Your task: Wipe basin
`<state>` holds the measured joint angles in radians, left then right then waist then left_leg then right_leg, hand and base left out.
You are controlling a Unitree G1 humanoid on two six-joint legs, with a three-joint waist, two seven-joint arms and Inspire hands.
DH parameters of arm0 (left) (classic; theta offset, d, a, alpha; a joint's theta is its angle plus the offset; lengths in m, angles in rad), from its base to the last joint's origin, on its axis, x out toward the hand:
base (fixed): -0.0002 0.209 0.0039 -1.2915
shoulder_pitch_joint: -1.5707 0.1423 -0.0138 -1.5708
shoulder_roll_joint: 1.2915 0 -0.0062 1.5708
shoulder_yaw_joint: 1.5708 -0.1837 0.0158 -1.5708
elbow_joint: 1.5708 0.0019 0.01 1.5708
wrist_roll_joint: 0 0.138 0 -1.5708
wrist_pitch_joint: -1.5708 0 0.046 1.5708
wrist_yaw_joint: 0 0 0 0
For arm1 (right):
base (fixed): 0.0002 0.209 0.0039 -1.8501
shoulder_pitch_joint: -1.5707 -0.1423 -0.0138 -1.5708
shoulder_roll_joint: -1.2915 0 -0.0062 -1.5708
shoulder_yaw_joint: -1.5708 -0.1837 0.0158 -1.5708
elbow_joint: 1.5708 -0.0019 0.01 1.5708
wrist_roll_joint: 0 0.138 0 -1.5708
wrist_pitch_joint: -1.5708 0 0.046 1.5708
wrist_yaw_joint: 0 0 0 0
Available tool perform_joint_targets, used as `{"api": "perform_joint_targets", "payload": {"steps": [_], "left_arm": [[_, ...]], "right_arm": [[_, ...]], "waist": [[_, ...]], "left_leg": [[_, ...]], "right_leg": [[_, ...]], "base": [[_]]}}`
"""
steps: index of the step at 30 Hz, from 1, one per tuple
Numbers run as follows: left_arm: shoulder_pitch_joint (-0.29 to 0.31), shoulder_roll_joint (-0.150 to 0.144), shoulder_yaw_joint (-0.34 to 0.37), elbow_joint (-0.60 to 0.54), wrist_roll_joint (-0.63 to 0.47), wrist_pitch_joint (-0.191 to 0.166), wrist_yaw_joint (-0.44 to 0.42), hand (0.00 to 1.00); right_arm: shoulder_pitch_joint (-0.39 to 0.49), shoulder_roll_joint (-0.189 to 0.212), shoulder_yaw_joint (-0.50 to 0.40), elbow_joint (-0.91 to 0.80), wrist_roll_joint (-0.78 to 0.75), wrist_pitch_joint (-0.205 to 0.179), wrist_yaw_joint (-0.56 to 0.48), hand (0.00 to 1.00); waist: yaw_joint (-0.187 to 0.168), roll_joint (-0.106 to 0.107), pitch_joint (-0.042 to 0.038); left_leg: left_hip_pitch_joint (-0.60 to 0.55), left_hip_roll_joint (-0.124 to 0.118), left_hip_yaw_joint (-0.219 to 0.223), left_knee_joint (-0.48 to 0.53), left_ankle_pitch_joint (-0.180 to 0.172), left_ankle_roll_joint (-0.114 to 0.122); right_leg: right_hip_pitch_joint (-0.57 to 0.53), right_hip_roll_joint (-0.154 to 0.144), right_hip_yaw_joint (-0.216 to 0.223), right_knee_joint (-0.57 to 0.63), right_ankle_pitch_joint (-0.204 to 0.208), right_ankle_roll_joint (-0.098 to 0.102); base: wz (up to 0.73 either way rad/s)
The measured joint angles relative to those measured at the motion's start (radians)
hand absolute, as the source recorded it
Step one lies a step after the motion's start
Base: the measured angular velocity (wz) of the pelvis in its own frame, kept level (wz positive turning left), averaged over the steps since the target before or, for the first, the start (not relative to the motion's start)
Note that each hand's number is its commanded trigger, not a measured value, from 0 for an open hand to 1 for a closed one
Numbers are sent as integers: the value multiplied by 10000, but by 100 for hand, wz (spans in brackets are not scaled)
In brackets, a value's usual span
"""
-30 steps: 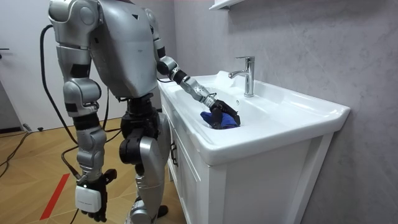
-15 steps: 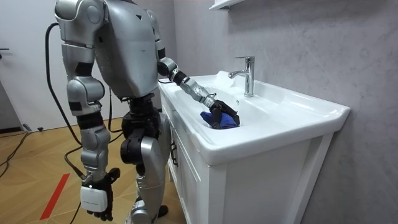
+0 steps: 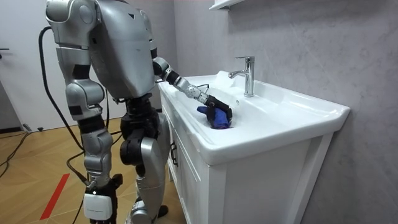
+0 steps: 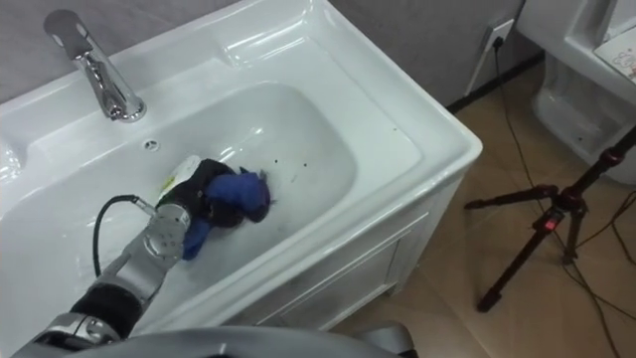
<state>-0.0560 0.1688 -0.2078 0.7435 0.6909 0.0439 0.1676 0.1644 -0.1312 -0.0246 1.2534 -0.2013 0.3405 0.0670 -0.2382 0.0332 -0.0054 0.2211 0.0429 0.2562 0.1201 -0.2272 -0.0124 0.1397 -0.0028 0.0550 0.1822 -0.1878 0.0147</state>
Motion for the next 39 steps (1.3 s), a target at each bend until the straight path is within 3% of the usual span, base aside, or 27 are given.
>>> {"api": "perform_joint_targets", "payload": {"steps": [3,5,11,13,15,18,20,23,25,30,39], "left_arm": [[365,459,-34,-1,1329,308,550,100],[588,581,-135,-1,1892,373,968,100],[931,644,-338,2,3605,452,1870,100],[994,675,-498,1,3982,646,2082,100],[1167,686,-542,-118,4567,930,2172,100],[1545,850,-454,-323,5197,1463,2147,100],[1815,1063,-350,-322,5401,1876,2036,100],[2041,1611,-221,-323,5482,2268,1781,100],[2040,1802,-170,-320,5580,2331,1674,100],[2005,1800,-116,-317,5677,2328,1556,100],[2010,1777,-119,-527,5566,2328,1405,100]], "right_arm": [[-109,-102,5,150,-6,-2,-5,0],[-269,-210,4,360,-5,21,-18,0],[-546,-544,-155,360,-398,-53,-47,0],[-542,-645,-199,338,-447,-171,-131,0],[-546,-720,-484,254,-447,-258,-294,0],[-539,-818,-1072,252,-451,-463,-494,0],[-524,-890,-1178,258,-436,-584,-601,0],[-534,-908,-1188,256,-371,-701,-631,0],[-521,-944,-1168,299,-366,-855,-642,0],[-548,-1052,-1158,303,-330,-1224,-645,0],[-448,-1111,-1124,306,74,-1305,-641,0]], "waist": [[-18,61,-33],[-11,113,-55],[131,221,-47],[264,202,-114],[395,283,-210],[551,413,-242],[551,545,-232],[637,641,-218],[832,673,-204],[893,684,-187],[1055,746,-147]], "left_leg": [[3,23,-85,-7,21,-30],[5,28,-118,-8,36,-50],[-2,136,-76,-13,67,-114],[-36,180,-56,-32,84,-162],[-133,232,-56,-20,121,-220],[-139,253,-71,20,134,-238],[-136,233,-107,100,135,-236],[-120,236,-156,120,142,-243],[-64,243,-167,130,146,-249],[-10,232,-376,142,152,-258],[-14,231,-455,142,159,-269]], "right_leg": [[29,30,-31,-21,16,-26],[27,46,-48,-23,21,-34],[2,172,-49,-14,86,-143],[3,214,-56,-116,120,-200],[-85,261,-65,-155,151,-251],[-78,272,-78,-184,154,-275],[-3,225,-163,-326,154,-276],[39,200,-328,-328,111,-306],[77,192,-361,-323,102,-319],[203,160,-560,-311,42,-333],[192,159,-607,-303,-64,-375]], "base": [[2],[2],[-7],[-6],[-2],[1],[12],[11],[2],[9],[2]]}}
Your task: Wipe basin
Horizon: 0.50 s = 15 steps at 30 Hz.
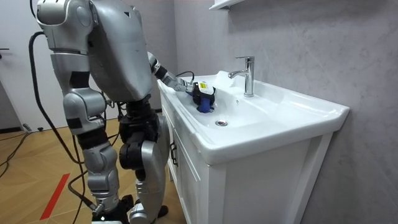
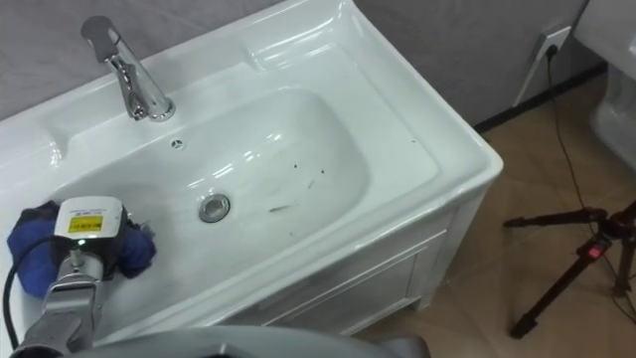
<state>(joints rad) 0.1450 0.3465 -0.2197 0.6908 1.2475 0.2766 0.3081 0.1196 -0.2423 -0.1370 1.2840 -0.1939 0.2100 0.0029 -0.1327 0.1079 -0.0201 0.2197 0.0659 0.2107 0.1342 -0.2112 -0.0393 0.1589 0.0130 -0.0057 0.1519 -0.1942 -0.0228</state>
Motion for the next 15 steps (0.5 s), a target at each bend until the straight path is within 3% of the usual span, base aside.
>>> {"api": "perform_joint_targets", "payload": {"steps": [12,15], "left_arm": [[-7,-82,213,-338,-15,-3,-584,100],[-89,-114,430,-489,-638,-40,-826,100]], "right_arm": [[-68,-225,-16,25,139,-133,-235,0],[-101,-169,-5,23,138,-139,-281,0]], "waist": [[36,-1,33],[34,-18,35]], "left_leg": [[22,-4,-269,-4,7,-14],[7,-3,-352,6,8,-14]], "right_leg": [[135,-9,-226,-11,-134,-61],[142,-12,-299,-8,-161,-73]], "base": [[5],[8]]}}
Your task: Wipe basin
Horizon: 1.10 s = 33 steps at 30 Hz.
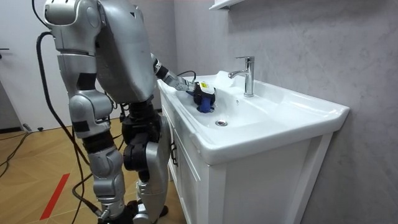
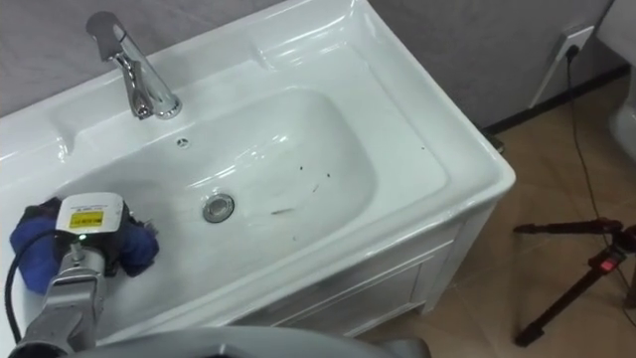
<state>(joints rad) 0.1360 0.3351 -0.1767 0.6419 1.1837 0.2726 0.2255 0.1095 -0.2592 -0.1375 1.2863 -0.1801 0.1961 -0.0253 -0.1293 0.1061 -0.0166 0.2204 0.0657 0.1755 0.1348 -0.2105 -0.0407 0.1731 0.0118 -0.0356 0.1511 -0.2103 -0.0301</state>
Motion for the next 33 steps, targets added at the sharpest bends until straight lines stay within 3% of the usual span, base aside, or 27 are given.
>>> {"api": "perform_joint_targets", "payload": {"steps": [7,10,14,18,25,28,30,33], "left_arm": [[-192,-219,498,-150,-1338,-9,-162,100],[-588,-551,568,-158,-2539,-40,-272,100],[-782,-1110,561,-511,-4013,-270,-406,100],[-1037,-1570,473,-521,-5263,-550,-716,100],[-1737,-1756,-1113,-1027,-6822,-412,-1985,100],[-2038,-1759,-1363,-1083,-7055,-303,-2395,100],[-2184,-1825,-1580,-1156,-7435,-322,-2679,100],[-2525,-1942,-1901,-1161,-7770,-330,-2941,100]], "right_arm": [[-96,44,277,-26,465,-112,-427,0],[-71,103,617,-31,540,-97,-529,0],[-3,541,789,-95,416,90,-652,0],[26,840,1022,-25,347,191,-678,0],[89,1168,1768,-145,169,458,-581,0],[104,1232,2018,-151,217,458,-582,0],[107,1255,2093,-162,200,469,-528,0],[109,1261,2137,-163,-72,572,-332,0]], "waist": [[20,-84,40],[7,-260,141],[5,-635,142],[-85,-705,133],[-344,-736,125],[-516,-746,131],[-646,-738,135],[-980,-694,164]], "left_leg": [[-30,-10,-197,-9,0,0],[-14,-74,-353,-10,11,-18],[-17,-116,-404,-5,11,-18],[-63,-160,-442,-4,11,-18],[-178,-269,-395,0,12,-15],[-193,-277,-196,-6,11,-15],[-172,-261,167,-4,12,-14],[-177,-265,211,-18,11,-14]], "right_leg": [[78,-13,-132,21,-3,-3],[177,-68,-249,11,-59,39],[176,-111,-349,31,-161,65],[166,-169,-434,21,-163,83],[150,-273,-451,14,-138,186],[130,-293,-428,9,-135,195],[67,-282,-213,22,-132,200],[11,-284,-183,29,-116,219]], "base": [[7],[19],[10],[4],[5],[-3],[-23],[-11]]}}
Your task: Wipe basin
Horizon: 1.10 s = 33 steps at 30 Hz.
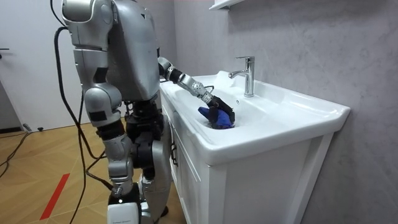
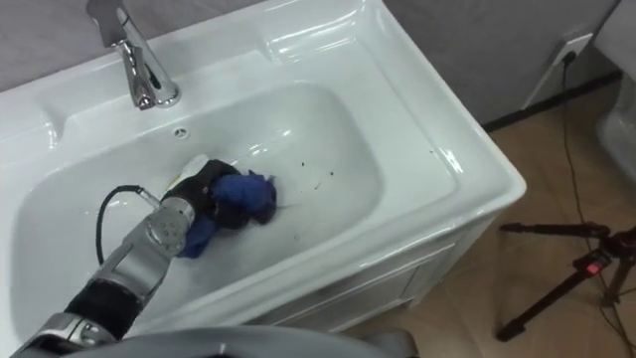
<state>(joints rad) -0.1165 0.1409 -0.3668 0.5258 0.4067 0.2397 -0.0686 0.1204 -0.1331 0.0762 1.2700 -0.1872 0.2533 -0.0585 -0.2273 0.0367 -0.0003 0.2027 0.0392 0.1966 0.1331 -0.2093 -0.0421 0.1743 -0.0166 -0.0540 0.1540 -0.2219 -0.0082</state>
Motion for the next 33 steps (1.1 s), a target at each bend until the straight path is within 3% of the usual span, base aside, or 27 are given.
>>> {"api": "perform_joint_targets", "payload": {"steps": [3,11,17,20,28,33], "left_arm": [[-153,-2,-57,-42,-235,6,-215,100],[-206,132,-270,-192,-914,167,-271,100],[-327,131,-701,-399,-1387,220,-272,100],[-540,150,-1078,-432,-1394,267,-277,100],[-1116,130,-1952,-1287,-1395,917,-554,100],[-1328,54,-2197,-1506,-1395,1012,-626,100]], "right_arm": [[53,40,6,-71,-215,179,197,0],[205,64,-8,-273,-145,443,272,0],[-1,45,2,-233,-122,537,300,0],[-69,9,4,-160,-99,534,485,0],[-240,-188,3,-51,440,529,467,0],[-219,-235,229,157,656,505,482,0]], "waist": [[-249,61,40],[-490,140,75],[-866,398,131],[-981,453,126],[-1460,511,98],[-1531,571,86]], "left_leg": [[4,5,237,1,0,0],[-5,-15,315,1,0,1],[-40,-66,430,19,1,3],[-44,-103,445,21,5,11],[-303,-264,512,26,48,191],[-313,-319,585,39,9,328]], "right_leg": [[-35,4,134,-3,1,2],[-113,-8,252,-8,29,48],[-164,-76,265,-4,62,98],[-173,-116,285,0,81,137],[-330,-293,246,-6,218,341],[-373,-338,363,-1,279,419]], "base": [[-9],[-2],[-1],[0],[4],[-5]]}}
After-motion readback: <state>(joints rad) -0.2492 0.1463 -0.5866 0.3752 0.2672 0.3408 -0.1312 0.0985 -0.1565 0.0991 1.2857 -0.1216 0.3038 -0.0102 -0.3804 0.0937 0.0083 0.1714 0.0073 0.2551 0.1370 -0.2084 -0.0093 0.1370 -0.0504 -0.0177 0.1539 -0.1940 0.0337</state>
